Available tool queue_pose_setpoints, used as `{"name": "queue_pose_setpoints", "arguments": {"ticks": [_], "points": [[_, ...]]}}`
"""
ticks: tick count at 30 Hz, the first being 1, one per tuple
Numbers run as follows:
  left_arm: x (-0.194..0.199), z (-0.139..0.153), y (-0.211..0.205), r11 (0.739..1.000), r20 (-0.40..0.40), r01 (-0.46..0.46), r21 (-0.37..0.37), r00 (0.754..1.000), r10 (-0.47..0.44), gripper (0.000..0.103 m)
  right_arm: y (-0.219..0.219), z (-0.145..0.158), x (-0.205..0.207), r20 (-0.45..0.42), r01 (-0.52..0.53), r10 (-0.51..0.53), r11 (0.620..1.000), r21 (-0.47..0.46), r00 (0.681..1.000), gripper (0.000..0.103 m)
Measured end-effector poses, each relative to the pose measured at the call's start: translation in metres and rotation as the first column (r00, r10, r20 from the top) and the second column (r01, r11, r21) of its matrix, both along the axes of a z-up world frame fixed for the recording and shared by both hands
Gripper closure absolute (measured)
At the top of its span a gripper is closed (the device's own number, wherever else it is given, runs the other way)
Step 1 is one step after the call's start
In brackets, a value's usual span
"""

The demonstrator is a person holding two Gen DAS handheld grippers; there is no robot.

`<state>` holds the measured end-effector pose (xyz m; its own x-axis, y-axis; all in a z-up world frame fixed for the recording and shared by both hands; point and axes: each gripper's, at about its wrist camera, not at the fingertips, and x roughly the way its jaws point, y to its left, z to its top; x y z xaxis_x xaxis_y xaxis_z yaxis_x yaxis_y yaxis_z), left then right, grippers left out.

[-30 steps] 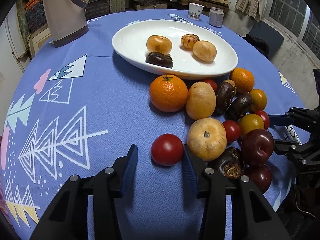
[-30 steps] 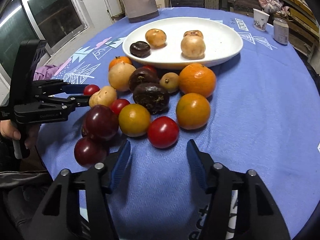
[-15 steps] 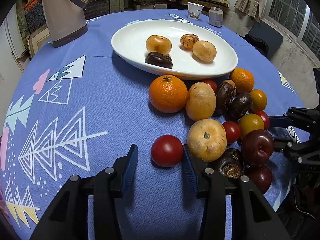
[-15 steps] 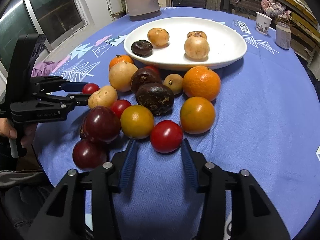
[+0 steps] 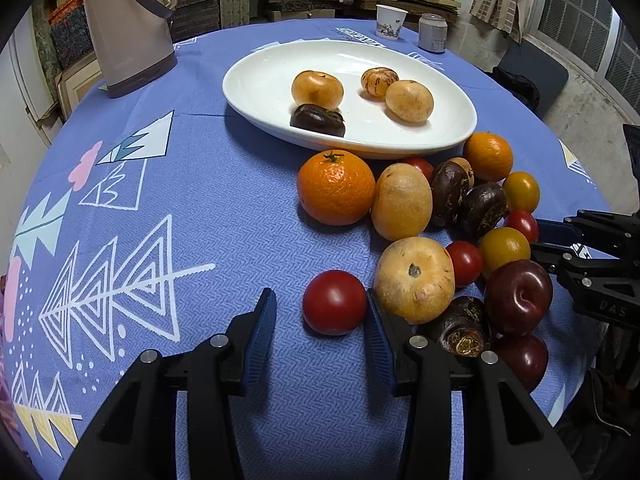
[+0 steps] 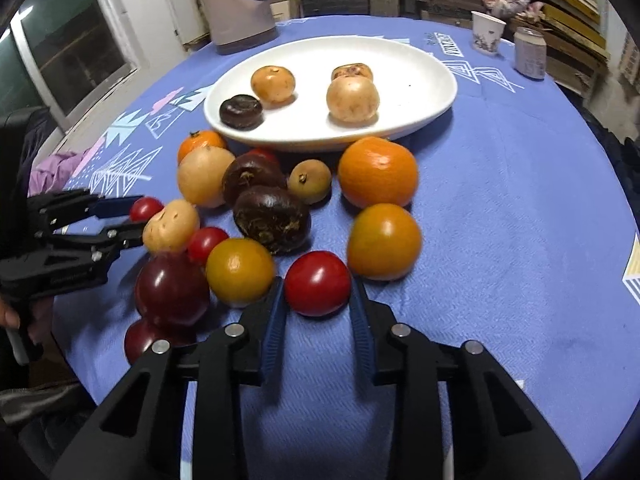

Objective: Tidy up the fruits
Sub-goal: 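Grasp the red tomato with the left tool while the right tool grasps another red tomato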

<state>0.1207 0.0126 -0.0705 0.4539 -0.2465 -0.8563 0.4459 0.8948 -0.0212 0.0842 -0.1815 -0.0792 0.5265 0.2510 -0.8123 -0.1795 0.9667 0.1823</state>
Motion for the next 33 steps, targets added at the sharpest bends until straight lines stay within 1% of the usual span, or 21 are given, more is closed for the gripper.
{"name": "queue_pose_setpoints", "arguments": {"ticks": [1,2,5,12,16,21,24,28,30,33], "points": [[0.000,0.000,0.000,1.000,0.000,0.001,-0.001,1.000,-0.001,0.062,-0.002,0.000,0.000,-0.002,-0.001,0.001,1.000,0.008,1.000,0.072],[-0.001,0.001,0.000,1.000,-0.003,0.003,-0.009,1.000,-0.003,0.074,-0.003,0.000,0.000,-0.005,-0.003,0.003,1.000,0.017,1.000,0.072],[0.001,0.000,0.002,1.000,-0.016,0.002,-0.027,1.000,-0.003,0.073,-0.011,0.005,-0.003,0.001,-0.009,0.009,0.999,0.046,1.000,0.072],[0.000,0.003,0.003,1.000,-0.019,-0.014,-0.025,1.000,0.013,0.073,-0.018,0.012,-0.012,0.018,-0.023,0.022,0.998,0.052,1.000,0.072],[-0.005,0.009,0.004,1.000,-0.006,-0.014,-0.021,1.000,0.014,0.073,-0.021,0.014,-0.014,0.027,-0.025,0.024,0.998,0.053,0.999,0.072],[-0.008,0.018,0.005,0.999,0.006,-0.036,-0.013,0.999,0.036,0.073,-0.025,0.022,-0.018,0.047,-0.026,0.024,0.998,0.050,0.999,0.071],[-0.011,0.030,0.006,0.999,0.028,-0.047,-0.011,0.998,0.047,0.073,-0.028,0.034,-0.021,0.078,-0.031,0.028,0.999,0.044,0.997,0.071],[-0.011,0.053,0.006,0.998,0.060,-0.050,-0.047,0.997,0.053,0.073,-0.033,0.057,-0.019,0.129,-0.038,0.034,0.999,0.027,0.991,0.071],[-0.007,0.065,0.005,0.997,0.079,-0.052,-0.064,0.995,0.057,0.073,-0.035,0.067,-0.014,0.152,-0.039,0.035,0.999,0.021,0.988,0.071],[0.002,0.077,0.000,0.996,0.097,-0.053,-0.068,0.994,0.059,0.073,-0.037,0.082,-0.006,0.185,-0.043,0.041,0.999,0.007,0.982,0.071]]}}
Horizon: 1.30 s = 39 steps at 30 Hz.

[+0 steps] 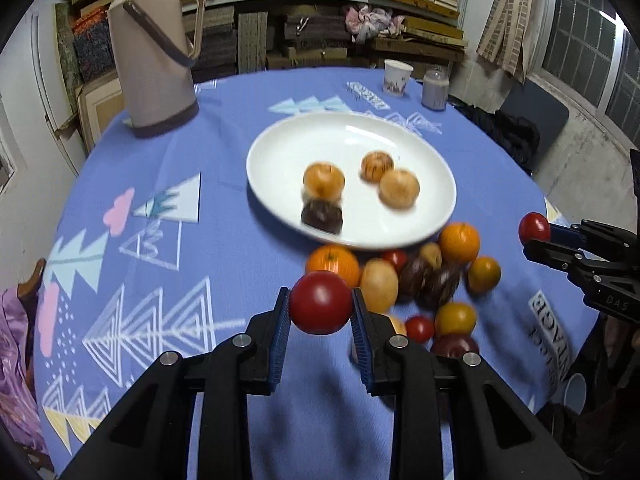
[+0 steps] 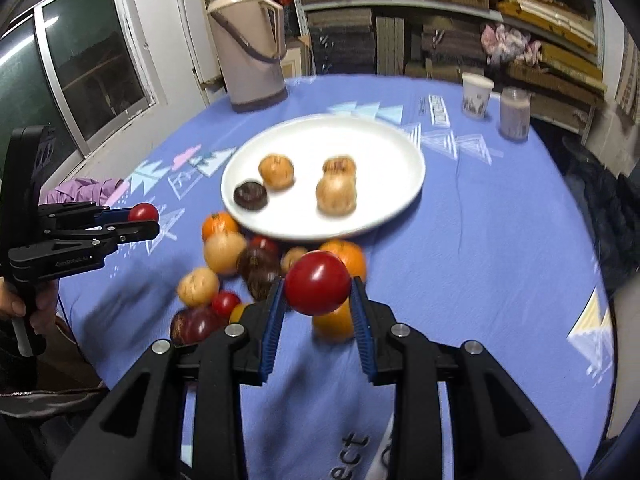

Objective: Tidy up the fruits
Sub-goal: 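Grasp the red tomato with the left tool while the right tool grasps another red tomato, then lower both red tomatoes onto the white plate and open both tools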

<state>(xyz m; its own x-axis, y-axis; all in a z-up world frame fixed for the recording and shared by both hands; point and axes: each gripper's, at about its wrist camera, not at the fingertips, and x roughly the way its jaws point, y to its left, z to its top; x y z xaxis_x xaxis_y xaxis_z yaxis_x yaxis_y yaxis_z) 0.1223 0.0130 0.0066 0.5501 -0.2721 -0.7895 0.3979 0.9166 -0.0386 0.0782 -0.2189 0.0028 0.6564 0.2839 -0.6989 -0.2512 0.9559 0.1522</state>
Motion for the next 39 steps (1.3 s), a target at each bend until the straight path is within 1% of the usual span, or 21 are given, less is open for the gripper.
{"name": "queue_pose_setpoints", "arguments": {"ticks": [5,9,12,17,22,26,33,39], "points": [[0.024,0.011,-0.010,1.000,0.014,-0.008,-0.008,1.000,0.008,0.073,0.002,0.017,0.021,0.032,-0.019,0.019,1.000,-0.012,0.999,0.071],[0.051,0.012,-0.018,1.000,0.004,-0.019,-0.019,1.000,0.019,0.073,0.003,0.020,0.050,0.027,-0.030,0.030,1.000,-0.007,0.999,0.071],[0.073,0.008,-0.024,0.999,-0.001,-0.033,-0.012,0.999,0.033,0.073,0.001,0.017,0.072,0.016,-0.027,0.027,1.000,-0.012,1.000,0.071],[0.104,-0.004,-0.027,0.998,-0.030,-0.061,-0.001,0.998,0.061,0.073,-0.001,0.005,0.104,-0.010,-0.027,0.027,1.000,-0.004,1.000,0.071],[0.131,-0.025,-0.028,0.996,-0.077,-0.092,0.015,0.993,0.093,0.073,-0.008,-0.017,0.137,-0.065,-0.012,0.013,1.000,0.009,0.998,0.071],[0.142,-0.035,-0.026,0.995,-0.096,-0.102,0.015,0.990,0.103,0.073,-0.010,-0.031,0.155,-0.097,-0.006,0.007,1.000,0.014,0.995,0.071],[0.149,-0.046,-0.028,0.994,-0.108,-0.107,0.029,0.988,0.109,0.073,-0.015,-0.053,0.172,-0.142,0.013,-0.010,1.000,0.021,0.990,0.071],[0.149,-0.047,-0.028,0.994,-0.115,-0.104,0.030,0.988,0.106,0.073,-0.014,-0.053,0.174,-0.138,0.025,-0.023,1.000,0.014,0.990,0.070]]}}
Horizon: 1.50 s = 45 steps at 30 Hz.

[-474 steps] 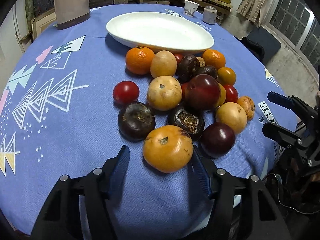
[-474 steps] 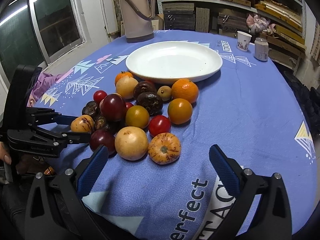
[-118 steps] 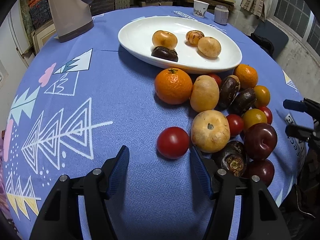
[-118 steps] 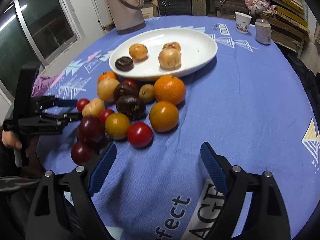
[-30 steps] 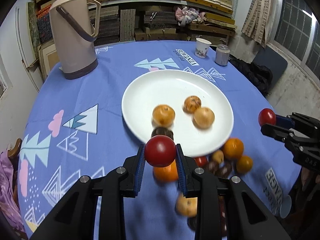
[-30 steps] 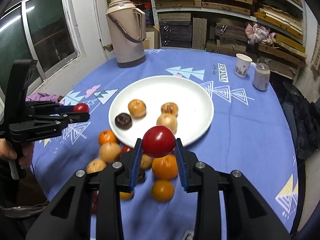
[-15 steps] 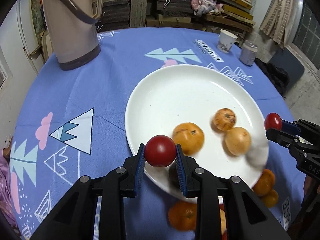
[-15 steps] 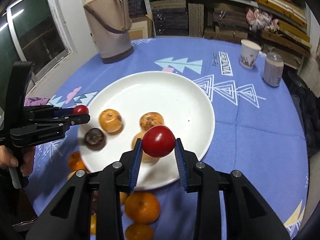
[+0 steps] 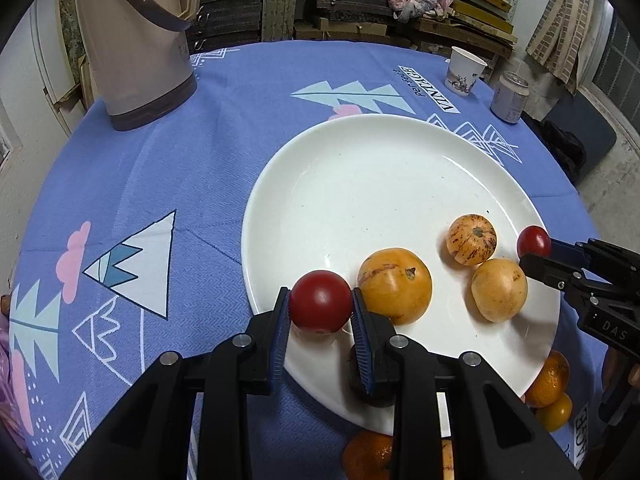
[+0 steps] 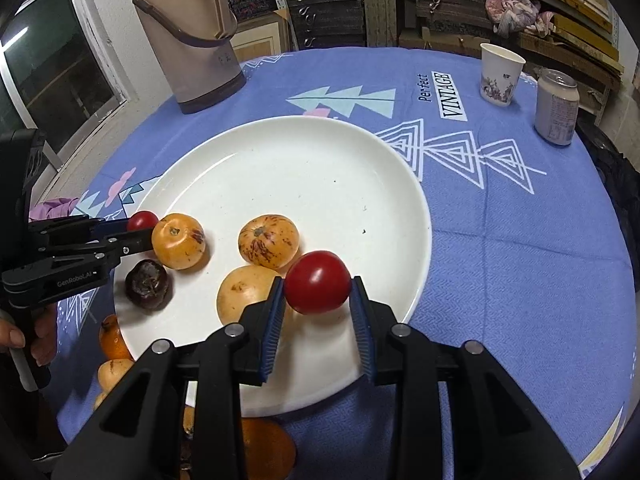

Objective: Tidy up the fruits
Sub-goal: 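Lower both red tomatoes onto the white plate and open both tools, then withdraw both tools from the plate back toward the fruit cluster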

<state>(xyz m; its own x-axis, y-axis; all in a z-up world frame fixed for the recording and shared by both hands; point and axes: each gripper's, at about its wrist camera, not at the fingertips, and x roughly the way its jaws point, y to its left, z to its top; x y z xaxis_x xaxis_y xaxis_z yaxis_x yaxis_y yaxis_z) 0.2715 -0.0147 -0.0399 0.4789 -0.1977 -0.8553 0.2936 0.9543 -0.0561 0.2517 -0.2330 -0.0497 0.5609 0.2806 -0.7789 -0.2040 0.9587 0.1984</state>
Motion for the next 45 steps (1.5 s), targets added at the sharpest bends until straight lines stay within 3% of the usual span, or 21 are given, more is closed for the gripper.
{"name": "queue_pose_setpoints", "arguments": {"ticks": [6,8,11,13,18,24,35,45], "points": [[-0.004,0.004,-0.001,1.000,0.016,-0.002,0.002,1.000,0.002,0.072,0.000,0.013,-0.009,0.033,0.002,-0.002,1.000,0.006,0.999,0.069],[-0.009,0.008,0.000,1.000,0.027,-0.006,-0.001,1.000,0.006,0.065,0.000,0.018,-0.015,0.042,0.006,-0.006,1.000,0.007,0.999,0.068],[-0.018,0.017,0.000,1.000,0.056,-0.006,-0.003,0.998,0.006,0.060,-0.002,0.026,-0.028,0.064,0.017,-0.018,1.000,0.015,0.998,0.056],[-0.024,0.022,0.001,1.000,0.064,-0.002,-0.008,0.998,0.002,0.057,-0.004,0.032,-0.038,0.087,0.034,-0.036,0.999,0.025,0.996,0.040],[-0.047,0.035,0.001,1.000,0.096,0.011,-0.015,0.995,-0.010,0.052,-0.007,0.044,-0.066,0.124,0.049,-0.055,0.998,0.047,0.991,0.026],[-0.079,0.050,-0.002,1.000,0.160,0.028,-0.002,0.987,-0.028,0.030,-0.003,0.053,-0.112,0.188,0.048,-0.057,0.997,0.054,0.980,0.007],[-0.137,0.041,0.005,0.999,0.154,0.054,-0.010,0.987,-0.051,0.023,0.004,0.029,-0.168,0.129,0.056,-0.054,0.998,-0.012,0.990,0.005],[-0.161,0.009,0.003,0.997,0.072,0.074,-0.007,0.995,-0.073,0.023,0.006,0.012,-0.187,0.101,0.048,-0.051,0.999,0.024,0.994,0.005]]}}
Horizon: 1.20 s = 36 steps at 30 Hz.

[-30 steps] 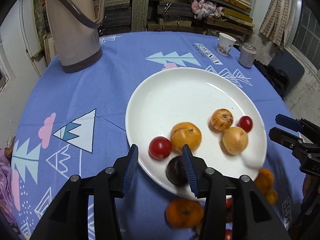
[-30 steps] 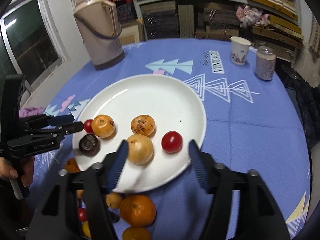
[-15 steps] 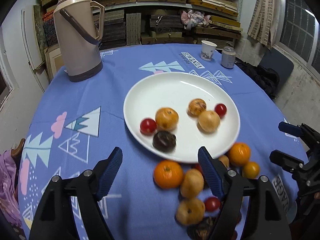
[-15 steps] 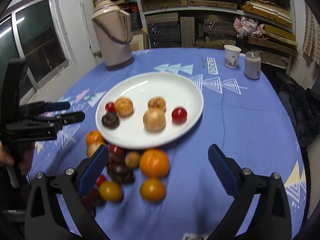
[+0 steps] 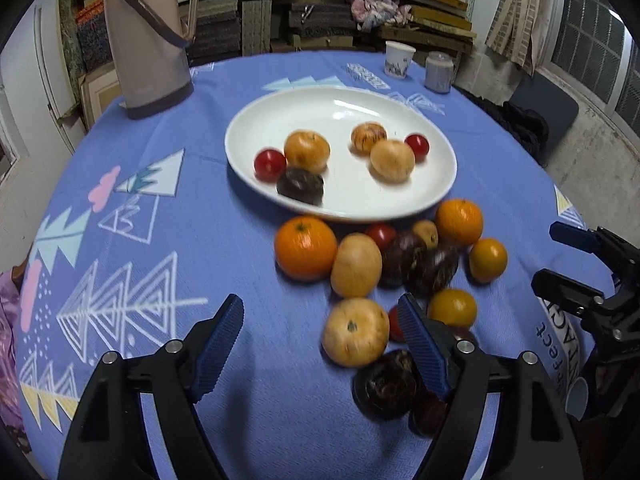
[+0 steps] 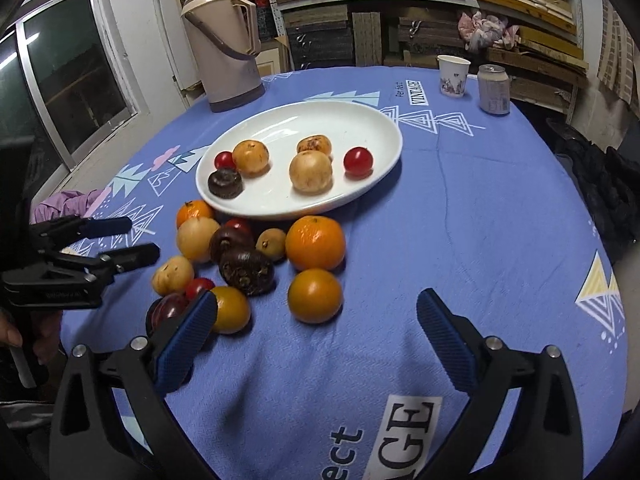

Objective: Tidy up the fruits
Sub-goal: 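Withdraw both tools from the plate back toward the fruit cluster, then grasp the pale pear with the left tool while the right tool grasps the orange fruit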

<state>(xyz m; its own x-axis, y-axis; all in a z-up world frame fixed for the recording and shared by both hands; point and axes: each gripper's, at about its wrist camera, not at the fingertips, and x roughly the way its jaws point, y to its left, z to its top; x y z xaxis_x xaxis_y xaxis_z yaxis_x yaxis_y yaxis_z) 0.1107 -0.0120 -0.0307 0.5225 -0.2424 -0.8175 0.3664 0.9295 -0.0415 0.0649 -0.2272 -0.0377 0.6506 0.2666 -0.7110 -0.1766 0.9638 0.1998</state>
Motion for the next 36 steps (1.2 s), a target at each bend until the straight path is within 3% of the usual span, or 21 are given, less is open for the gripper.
{"name": "queue_pose_setpoints", "arguments": {"ticks": [16,18,20,22,28,36], "points": [[0.015,-0.031,0.001,0.999,-0.114,0.002,-0.040,0.993,-0.007,0.025,0.004,-0.013,0.005,-0.021,-0.002,0.002,1.000,0.018,1.000,0.005],[0.016,-0.032,0.002,0.998,-0.119,0.015,-0.064,0.993,-0.023,0.035,0.004,-0.013,0.006,-0.014,0.001,-0.001,1.000,0.012,1.000,0.005],[0.018,-0.035,0.002,0.998,-0.128,0.027,-0.056,0.991,-0.034,0.057,0.004,-0.013,0.006,-0.012,0.005,-0.005,1.000,0.005,1.000,0.005],[0.018,-0.037,0.002,0.999,-0.118,0.028,-0.042,0.992,-0.033,0.062,0.004,-0.013,0.007,-0.014,0.007,-0.007,1.000,-0.009,1.000,0.005],[0.021,-0.039,0.006,0.998,-0.121,0.034,-0.055,0.992,-0.041,0.062,0.008,-0.018,0.010,-0.025,0.018,-0.022,0.992,-0.121,0.999,0.005],[0.020,-0.039,0.007,0.998,-0.119,0.035,-0.054,0.992,-0.041,0.062,0.010,-0.031,0.019,-0.059,0.007,-0.015,0.992,-0.125,0.998,0.005]]}}
